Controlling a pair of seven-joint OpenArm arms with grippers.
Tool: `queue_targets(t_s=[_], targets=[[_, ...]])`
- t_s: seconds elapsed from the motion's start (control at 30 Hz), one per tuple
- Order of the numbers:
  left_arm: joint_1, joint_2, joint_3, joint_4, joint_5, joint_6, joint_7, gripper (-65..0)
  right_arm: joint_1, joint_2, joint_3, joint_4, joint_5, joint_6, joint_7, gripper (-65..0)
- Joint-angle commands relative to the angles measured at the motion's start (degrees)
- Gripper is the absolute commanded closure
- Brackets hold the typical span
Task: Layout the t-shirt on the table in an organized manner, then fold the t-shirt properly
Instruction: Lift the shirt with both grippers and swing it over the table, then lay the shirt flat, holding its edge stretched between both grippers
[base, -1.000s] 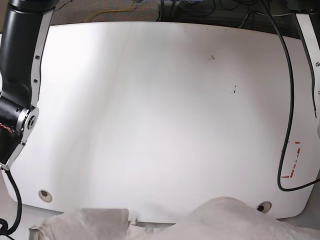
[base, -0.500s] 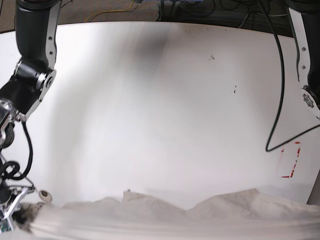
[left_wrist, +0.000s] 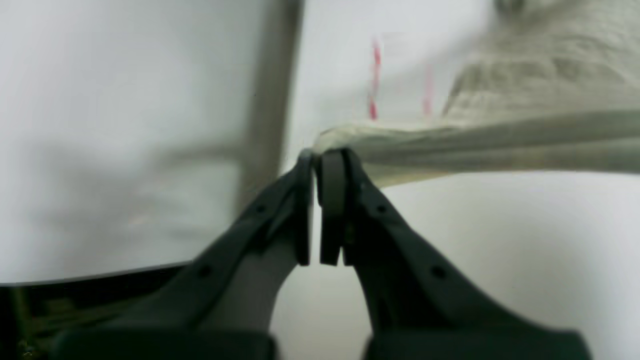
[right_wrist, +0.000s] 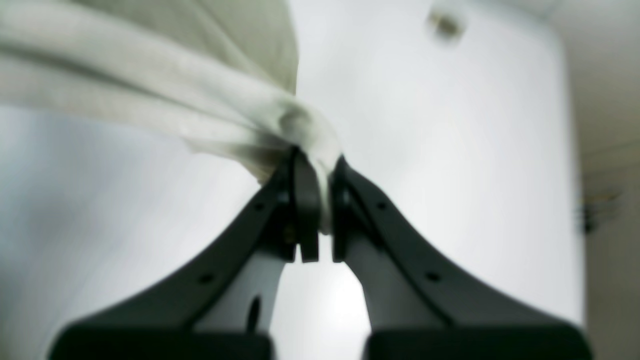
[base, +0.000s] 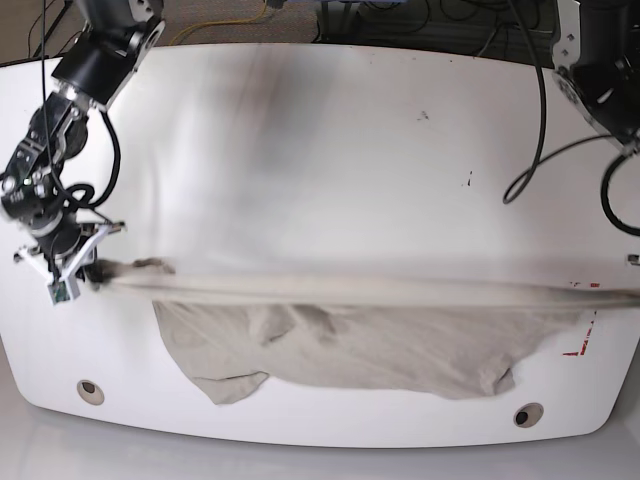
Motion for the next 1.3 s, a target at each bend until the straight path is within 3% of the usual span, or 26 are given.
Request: queue_targets(t_s=[0.0,0.5,1.07,1.27], targets=[[4.7,-1.0,-1.6,1.2,0.8,0.1,-3.4,-0.4,-3.4,-0.1,0.4,1.0,-0.1,-0.5,3.3,0.0],[23.1,-0.1,-5.2,1.0,0.8,0.1,-12.4,-0.4,-15.5,-1.9,0.4,1.5,0.2,-0.5,5.7,0.0],[26.3,-0.1,-5.5,1.0,0.8,0.1,-12.9,-0.4,-21.2,-1.9,0.5,6.1,0.2,-0.5,5.7,0.0],[26.1,-0.1,-5.2,1.0,0.8,0.1,-12.9,-0.4,-23.6,-3.4,0.8,9.3,0.2,-0.5,5.7,0.0]])
